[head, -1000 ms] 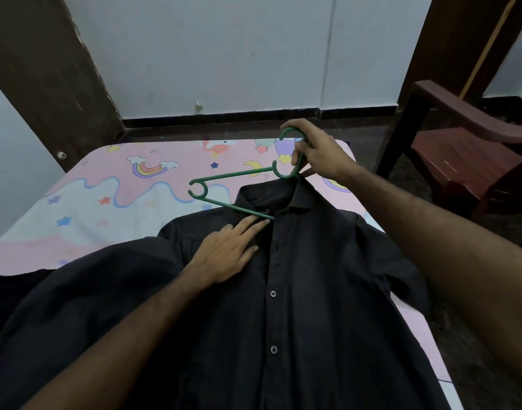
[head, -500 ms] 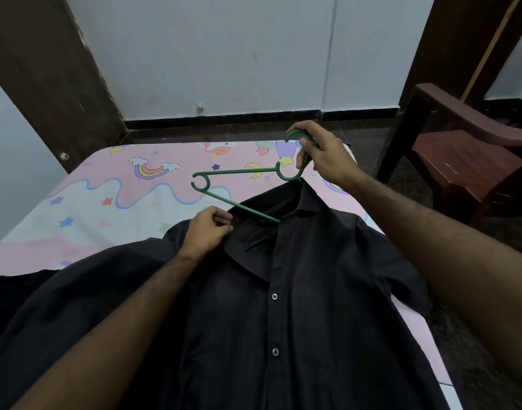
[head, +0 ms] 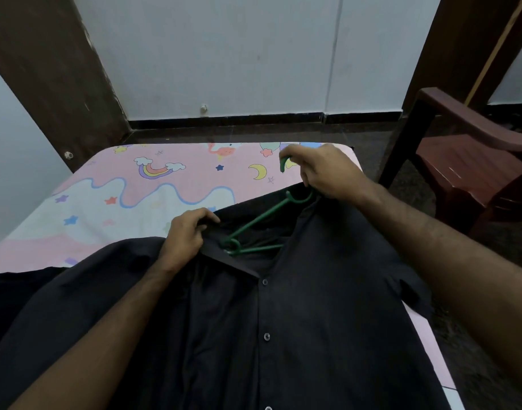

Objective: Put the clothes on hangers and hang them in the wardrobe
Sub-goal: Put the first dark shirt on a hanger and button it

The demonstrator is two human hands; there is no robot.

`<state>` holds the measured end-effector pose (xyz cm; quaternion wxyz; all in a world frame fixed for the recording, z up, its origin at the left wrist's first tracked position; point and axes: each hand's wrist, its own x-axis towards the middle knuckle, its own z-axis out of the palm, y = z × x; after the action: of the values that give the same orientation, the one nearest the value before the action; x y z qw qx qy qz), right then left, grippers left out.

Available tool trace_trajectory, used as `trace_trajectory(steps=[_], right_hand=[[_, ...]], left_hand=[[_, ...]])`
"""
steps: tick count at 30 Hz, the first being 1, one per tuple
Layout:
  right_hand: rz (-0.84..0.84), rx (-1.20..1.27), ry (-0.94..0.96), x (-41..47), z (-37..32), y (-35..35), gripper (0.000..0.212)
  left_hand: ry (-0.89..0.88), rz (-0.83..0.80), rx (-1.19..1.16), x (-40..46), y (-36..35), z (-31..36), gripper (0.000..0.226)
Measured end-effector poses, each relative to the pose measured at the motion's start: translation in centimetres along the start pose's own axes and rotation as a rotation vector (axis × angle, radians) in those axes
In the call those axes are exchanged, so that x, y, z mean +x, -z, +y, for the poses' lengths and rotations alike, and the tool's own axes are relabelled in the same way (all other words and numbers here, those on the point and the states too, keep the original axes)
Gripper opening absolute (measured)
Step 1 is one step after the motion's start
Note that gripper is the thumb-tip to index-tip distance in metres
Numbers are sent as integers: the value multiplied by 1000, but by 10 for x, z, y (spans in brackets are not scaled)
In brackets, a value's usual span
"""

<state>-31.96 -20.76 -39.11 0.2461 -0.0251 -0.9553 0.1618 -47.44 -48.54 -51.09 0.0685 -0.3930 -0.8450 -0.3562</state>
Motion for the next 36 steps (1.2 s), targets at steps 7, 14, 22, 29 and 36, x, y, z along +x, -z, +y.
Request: trace_trajectory(steps=[7,14,22,29,36], right_hand=[[-12,-53,-257,5,27,-21,21],[-158,31,-550,70,35,-56,21],[-53,292,-699,57,54,-84,46],[-138,319,-594,-68,-15,-115,12],[-221,27,-685,-95,-53,-146,43]], left_hand=[[-170,55,117,11,22,28,39],[19,46,-44,32,-5,65,38],[-19,-315,-163,6,-51,44,60],[-146,-37,-89,-32,-65,32,25],[114,-180,-180,-38,-86,44,32]])
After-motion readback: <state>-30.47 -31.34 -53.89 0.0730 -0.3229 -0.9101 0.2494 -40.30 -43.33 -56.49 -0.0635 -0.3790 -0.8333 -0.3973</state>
